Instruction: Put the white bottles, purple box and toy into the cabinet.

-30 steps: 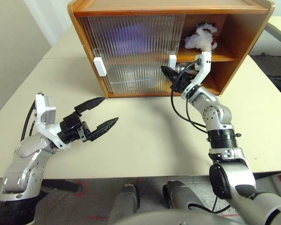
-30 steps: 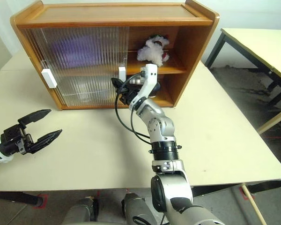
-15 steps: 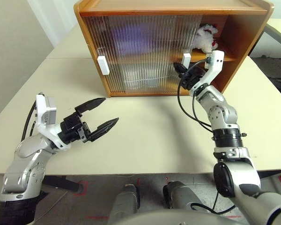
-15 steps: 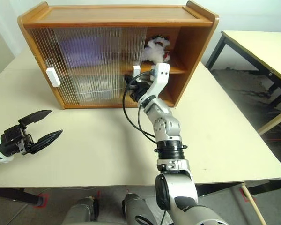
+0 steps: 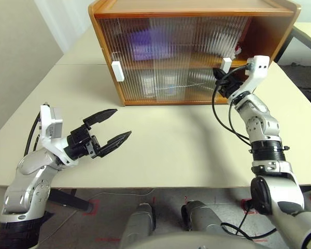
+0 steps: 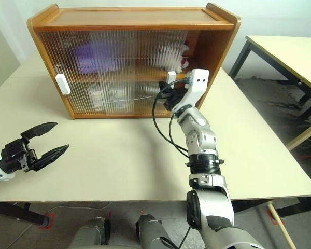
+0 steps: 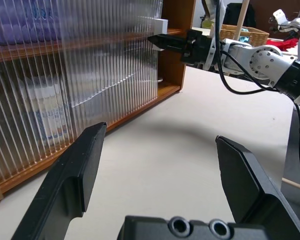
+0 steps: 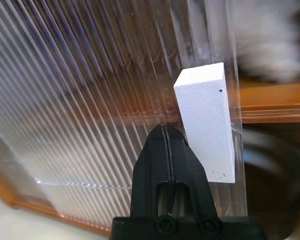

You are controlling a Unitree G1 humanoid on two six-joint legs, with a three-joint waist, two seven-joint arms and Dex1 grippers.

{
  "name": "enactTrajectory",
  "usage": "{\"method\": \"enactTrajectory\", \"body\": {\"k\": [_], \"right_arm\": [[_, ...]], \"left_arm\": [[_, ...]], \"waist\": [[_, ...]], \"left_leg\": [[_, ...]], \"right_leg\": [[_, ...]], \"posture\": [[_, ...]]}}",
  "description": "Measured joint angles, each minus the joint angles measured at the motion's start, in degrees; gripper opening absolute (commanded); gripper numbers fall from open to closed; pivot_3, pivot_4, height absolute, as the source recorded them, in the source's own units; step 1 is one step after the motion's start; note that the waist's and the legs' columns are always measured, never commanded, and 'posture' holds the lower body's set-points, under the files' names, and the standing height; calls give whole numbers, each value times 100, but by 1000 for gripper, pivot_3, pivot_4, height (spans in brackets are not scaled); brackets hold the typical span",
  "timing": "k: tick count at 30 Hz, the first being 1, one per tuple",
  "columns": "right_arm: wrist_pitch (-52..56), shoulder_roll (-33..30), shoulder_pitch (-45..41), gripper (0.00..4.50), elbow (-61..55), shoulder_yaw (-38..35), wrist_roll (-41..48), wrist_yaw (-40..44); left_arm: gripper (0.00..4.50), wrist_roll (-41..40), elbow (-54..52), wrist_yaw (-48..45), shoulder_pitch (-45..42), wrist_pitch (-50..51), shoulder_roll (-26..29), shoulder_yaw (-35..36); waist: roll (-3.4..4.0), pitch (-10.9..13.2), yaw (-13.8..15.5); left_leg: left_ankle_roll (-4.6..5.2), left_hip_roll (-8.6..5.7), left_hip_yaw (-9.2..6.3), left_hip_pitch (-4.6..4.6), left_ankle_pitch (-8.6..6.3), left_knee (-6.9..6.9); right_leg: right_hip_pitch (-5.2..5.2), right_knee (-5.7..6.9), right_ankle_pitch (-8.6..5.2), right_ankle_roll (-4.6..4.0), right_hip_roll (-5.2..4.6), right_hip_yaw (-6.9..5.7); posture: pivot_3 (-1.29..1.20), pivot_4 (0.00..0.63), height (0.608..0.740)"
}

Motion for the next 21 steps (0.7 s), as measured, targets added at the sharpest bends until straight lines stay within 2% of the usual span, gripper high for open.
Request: {"method": "enactTrajectory", "body": {"k": [3, 6, 15, 21], "right_arm": [[-23, -105, 1, 36, 22, -56, -25, 12], [-110, -322, 3, 36, 100, -93, -62, 52], [-488, -1196, 41, 36, 665, -421, -251, 101], [-563, -1226, 41, 36, 657, -389, -265, 208]], "left_arm": [[4500, -1, 25, -36, -6, 0, 5, 0], [4500, -2, 66, -81, -10, 1, 27, 4], [4500, -3, 86, -134, -133, 29, 58, 5], [4500, -2, 104, -159, -212, 55, 60, -3]], "waist": [[2, 1, -6], [2, 1, 6], [3, 2, -41], [6, 1, -72]], "left_leg": [[1, 1, 0, 0, 1, -1], [2, 0, 3, -5, 2, 2], [3, 0, 16, -19, 2, 2], [29, 4, 17, -30, 18, 0]], "right_leg": [[-7, 0, 7, 23, 0, 0], [-5, -3, 16, 11, -3, 1], [-7, -7, 20, 29, -8, 12], [-4, -8, 26, 59, -8, 9]], "posture": [[-163, 84, 740], [-166, 83, 740], [-183, 80, 740], [-182, 77, 740]]}}
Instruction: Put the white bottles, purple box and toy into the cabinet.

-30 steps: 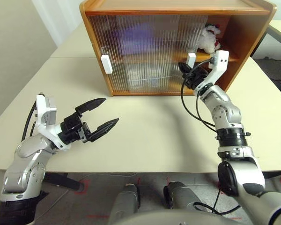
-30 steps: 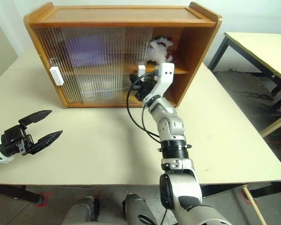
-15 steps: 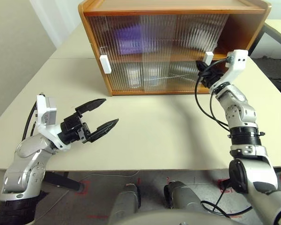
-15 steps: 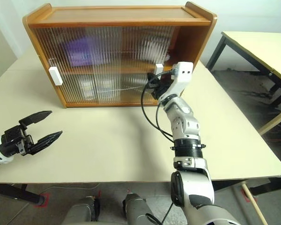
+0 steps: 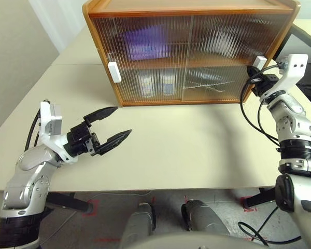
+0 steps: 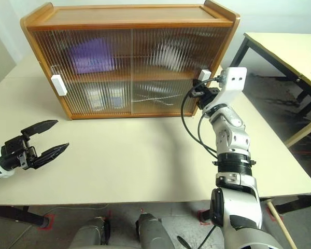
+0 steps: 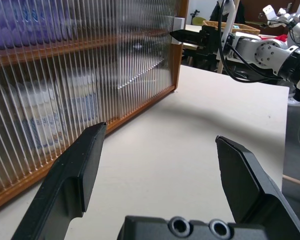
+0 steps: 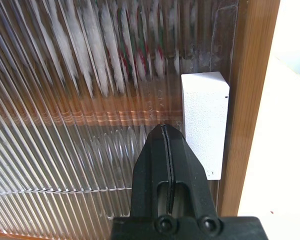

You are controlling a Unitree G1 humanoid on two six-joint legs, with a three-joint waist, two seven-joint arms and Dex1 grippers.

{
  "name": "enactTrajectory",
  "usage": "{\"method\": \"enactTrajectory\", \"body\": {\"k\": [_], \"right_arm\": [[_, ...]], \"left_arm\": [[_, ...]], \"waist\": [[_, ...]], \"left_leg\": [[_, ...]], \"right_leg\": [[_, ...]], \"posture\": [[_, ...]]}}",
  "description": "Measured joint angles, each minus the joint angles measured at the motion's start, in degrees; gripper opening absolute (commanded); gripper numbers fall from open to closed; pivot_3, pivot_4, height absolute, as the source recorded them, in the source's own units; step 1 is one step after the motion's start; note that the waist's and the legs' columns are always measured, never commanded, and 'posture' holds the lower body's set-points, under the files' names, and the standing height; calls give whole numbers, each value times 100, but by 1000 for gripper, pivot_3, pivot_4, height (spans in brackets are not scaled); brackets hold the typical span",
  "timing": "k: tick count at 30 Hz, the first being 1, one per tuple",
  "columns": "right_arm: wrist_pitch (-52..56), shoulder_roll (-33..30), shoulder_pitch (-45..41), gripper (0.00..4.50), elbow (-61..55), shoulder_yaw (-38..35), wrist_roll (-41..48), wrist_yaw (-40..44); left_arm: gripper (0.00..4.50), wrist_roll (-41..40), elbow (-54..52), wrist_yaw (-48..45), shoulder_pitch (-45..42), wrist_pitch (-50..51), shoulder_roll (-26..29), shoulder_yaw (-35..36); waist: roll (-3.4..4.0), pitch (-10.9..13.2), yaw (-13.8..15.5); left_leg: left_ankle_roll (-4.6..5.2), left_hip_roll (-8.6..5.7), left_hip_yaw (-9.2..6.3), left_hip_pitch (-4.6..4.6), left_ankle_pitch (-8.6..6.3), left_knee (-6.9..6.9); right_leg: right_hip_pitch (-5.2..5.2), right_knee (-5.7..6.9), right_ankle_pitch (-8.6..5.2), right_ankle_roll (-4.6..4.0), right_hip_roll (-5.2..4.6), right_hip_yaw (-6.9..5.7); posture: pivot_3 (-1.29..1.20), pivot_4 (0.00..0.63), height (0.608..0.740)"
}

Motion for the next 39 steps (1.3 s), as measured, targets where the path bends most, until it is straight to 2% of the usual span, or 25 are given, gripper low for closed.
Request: {"method": "enactTrajectory", "body": {"k": [6, 11, 15, 19, 24, 27, 32, 35, 37, 38, 39], "right_arm": [[45, 38, 6, 36, -48, -3, 19, 53], [483, -46, 61, 36, -313, 19, 221, 694], [621, -176, 175, 36, -663, 335, 192, 1370], [659, -213, 244, 36, -782, 501, 139, 1681], [842, -365, 543, 36, -1155, 504, 534, 2623], [892, -589, 796, 610, -1175, 468, 859, 3389], [893, -1015, 1236, 2392, -722, 99, 1192, 4323], [868, -1281, 1430, 3544, -307, -103, 1280, 4736], [689, -1471, 1504, 4293, 146, -159, 1217, 4976], [512, -1552, 1513, 4486, 461, -183, 1130, 5050], [340, -1579, 1501, 4486, 733, -227, 1066, 5046]], "left_arm": [[4500, 1, 0, 9, -8, 51, 0, 0], [4500, 0, -4, 34, 0, 77, 1, 3], [4500, -2, -7, 43, 14, 94, 6, 18], [4500, -10, -6, 68, 14, 103, 6, 28], [4500, -117, -7, 107, 204, 133, 1, 234], [4500, -289, -11, 300, 355, 275, -99, 415], [4500, -243, 29, 1313, 833, 576, -439, 869], [4500, 253, 181, 1805, 1184, 453, -451, 1149], [4500, 637, 266, 2117, 1437, 391, -447, 1287], [4500, 825, 346, 2313, 1524, 387, -445, 1332], [4500, 952, 445, 2507, 1546, 389, -462, 1402]], "waist": [[0, 0, -31], [1, -1, -85], [3, -2, -145], [3, -2, -183], [3, -2, -199], [2, -2, -198], [-3, 4, -209], [-3, 15, -202], [-1, 58, -195], [2, 75, -186], [3, 94, -175]], "left_leg": [[8, 0, 6, -6, 5, 3], [29, 11, 6, -5, 17, -7], [55, 20, 5, -5, 32, -10], [64, 23, 5, -6, 34, -8], [78, 23, 6, -6, 25, -8], [79, 23, 7, -2, 24, -6], [78, 22, 11, 37, 24, -6], [71, 22, 8, 51, 23, -6], [59, 21, 6, 64, 21, -5], [49, 21, 6, 64, 16, -5], [39, 21, 5, 65, 13, -4]], "right_leg": [[-2, -9, -1, 2, -1, 4], [-11, -7, -6, 7, 6, -1], [-14, -6, -26, 4, 18, -3], [-10, -6, -43, 16, 21, -3], [-2, -6, -57, 41, 21, -9], [7, -6, -75, 27, 21, -9], [45, -5, -88, 12, 21, -6], [58, -5, -122, 58, 23, -5], [69, -3, -126, 55, 23, -1], [69, -3, -126, 53, 23, 1], [69, -1, -125, 51, 23, 3]], "posture": [[-174, 75, 740], [-172, 76, 740], [-170, 74, 740], [-175, 72, 740], [-179, 79, 740], [-181, 85, 740], [-166, 97, 740], [-137, 109, 740], [-118, 116, 740], [-107, 122, 740], [-107, 122, 740]]}}
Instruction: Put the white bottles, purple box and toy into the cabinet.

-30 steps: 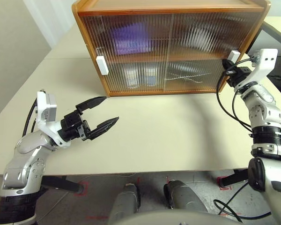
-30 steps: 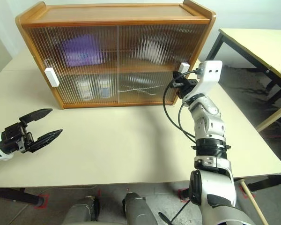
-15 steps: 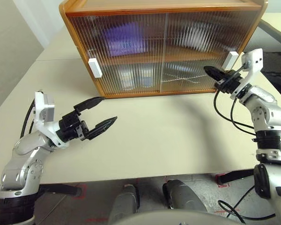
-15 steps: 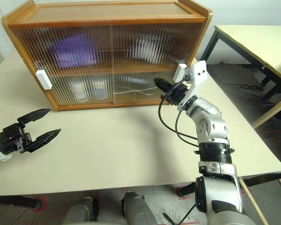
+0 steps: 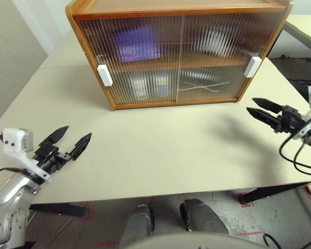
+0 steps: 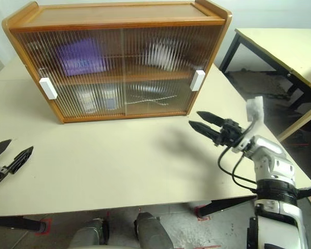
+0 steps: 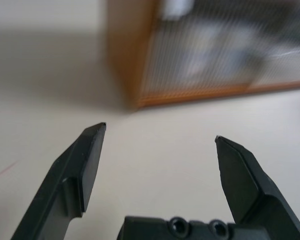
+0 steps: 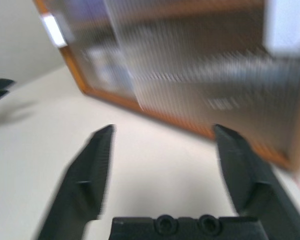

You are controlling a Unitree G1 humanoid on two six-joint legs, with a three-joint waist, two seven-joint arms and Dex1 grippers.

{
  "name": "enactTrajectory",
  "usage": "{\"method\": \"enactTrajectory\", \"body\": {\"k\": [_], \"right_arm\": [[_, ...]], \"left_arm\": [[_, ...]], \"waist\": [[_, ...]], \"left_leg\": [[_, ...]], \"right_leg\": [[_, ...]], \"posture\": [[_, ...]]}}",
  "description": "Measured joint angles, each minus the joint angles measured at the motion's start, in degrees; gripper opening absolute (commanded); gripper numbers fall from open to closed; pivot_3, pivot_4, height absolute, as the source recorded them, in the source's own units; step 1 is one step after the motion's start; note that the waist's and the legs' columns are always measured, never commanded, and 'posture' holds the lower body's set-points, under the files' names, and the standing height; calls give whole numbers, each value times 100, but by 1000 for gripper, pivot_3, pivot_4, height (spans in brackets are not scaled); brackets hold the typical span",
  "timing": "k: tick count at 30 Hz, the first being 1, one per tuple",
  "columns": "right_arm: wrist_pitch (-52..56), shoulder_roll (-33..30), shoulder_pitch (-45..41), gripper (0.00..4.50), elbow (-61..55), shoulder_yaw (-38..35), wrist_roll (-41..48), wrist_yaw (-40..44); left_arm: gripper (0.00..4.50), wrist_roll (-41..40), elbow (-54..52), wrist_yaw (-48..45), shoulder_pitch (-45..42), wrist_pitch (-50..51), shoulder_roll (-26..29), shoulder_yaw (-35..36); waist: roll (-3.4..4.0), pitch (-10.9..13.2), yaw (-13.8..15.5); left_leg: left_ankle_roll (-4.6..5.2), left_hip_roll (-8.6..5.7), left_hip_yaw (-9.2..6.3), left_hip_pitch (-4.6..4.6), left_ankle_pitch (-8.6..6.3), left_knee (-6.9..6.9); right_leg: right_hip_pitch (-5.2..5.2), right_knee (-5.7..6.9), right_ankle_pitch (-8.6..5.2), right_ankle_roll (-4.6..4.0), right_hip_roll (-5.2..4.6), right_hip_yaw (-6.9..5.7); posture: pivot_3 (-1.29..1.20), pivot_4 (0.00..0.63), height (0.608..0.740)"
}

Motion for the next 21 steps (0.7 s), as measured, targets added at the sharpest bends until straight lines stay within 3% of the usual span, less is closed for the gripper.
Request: {"method": "enactTrajectory", "body": {"k": [5, 10, 21], "right_arm": [[-1371, -16, -440, 4486, 1646, -250, -431, -471], [-2435, -30, -653, 4486, 2517, -544, -634, -1144], [-2865, -173, -685, 4486, 2963, -1143, -554, -1326]], "left_arm": [[4500, 411, 574, 1021, -621, -181, -250, 321], [4500, 758, 1348, 1427, -1211, -622, -266, 326], [4500, 950, 1608, 1575, -1217, -675, -190, 349]], "waist": [[25, 112, 165], [28, 133, 325], [-55, 243, 316]], "left_leg": [[-9, 0, -2, 6, 0, 0], [0, 7, -1, 8, -2, -3], [6, 12, 8, 2, -33, -2]], "right_leg": [[-1, 9, 48, -80, 0, 5], [-3, 17, 42, -67, 4, 2], [-5, 5, 34, -58, 3, 5]], "posture": [[-80, 136, 740], [-99, 145, 740], [-138, 160, 740]]}}
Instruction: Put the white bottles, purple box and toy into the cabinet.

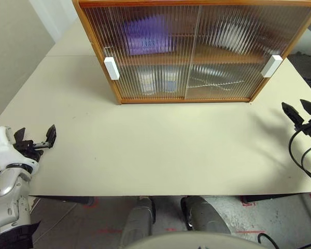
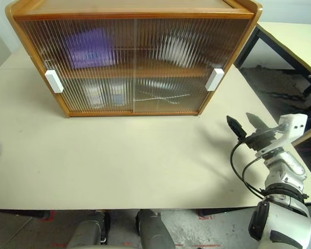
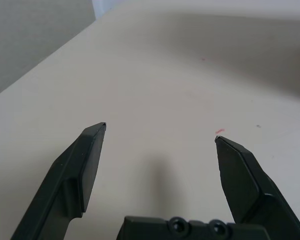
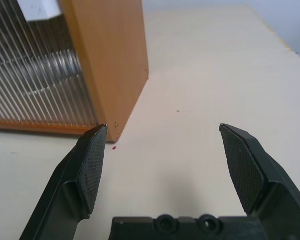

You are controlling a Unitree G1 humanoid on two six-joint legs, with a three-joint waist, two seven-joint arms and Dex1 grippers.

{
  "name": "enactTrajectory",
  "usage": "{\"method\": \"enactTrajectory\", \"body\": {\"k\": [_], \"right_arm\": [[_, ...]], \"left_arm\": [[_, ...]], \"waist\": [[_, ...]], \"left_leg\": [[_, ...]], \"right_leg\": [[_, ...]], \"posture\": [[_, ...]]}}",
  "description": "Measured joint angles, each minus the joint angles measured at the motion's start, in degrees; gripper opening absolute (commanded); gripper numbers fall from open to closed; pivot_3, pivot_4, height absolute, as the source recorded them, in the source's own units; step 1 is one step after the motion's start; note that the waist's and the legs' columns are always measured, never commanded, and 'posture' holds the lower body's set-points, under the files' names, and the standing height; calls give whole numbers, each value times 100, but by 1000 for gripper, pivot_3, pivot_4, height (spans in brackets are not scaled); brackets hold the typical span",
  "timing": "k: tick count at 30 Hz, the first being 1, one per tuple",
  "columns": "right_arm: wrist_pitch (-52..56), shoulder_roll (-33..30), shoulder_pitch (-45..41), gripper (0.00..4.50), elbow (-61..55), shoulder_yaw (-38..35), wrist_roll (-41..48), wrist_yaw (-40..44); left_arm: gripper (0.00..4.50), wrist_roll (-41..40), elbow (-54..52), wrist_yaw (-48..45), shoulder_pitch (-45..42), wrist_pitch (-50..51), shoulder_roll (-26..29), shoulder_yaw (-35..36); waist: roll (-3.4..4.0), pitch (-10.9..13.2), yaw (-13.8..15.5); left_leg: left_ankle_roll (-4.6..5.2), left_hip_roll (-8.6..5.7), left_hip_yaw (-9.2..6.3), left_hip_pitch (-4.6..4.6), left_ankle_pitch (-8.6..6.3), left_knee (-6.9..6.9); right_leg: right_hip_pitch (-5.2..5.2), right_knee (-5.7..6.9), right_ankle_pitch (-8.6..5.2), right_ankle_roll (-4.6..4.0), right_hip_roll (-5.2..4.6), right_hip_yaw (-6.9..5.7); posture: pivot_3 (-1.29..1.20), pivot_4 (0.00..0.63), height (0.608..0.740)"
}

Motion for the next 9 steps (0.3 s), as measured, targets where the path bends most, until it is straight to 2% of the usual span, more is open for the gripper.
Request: {"method": "enactTrajectory", "body": {"k": [9], "right_arm": [[51, -114, -27, 4486, 87, -204, 78, 85]], "left_arm": [[4500, -38, 14, -8, -60, -11, -62, -31]], "waist": [[-6, 4, -23]], "left_leg": [[-4, 0, 1, 1, -2, 3]], "right_leg": [[1, 1, 4, -4, 0, 1]], "posture": [[-153, 143, 740]]}}
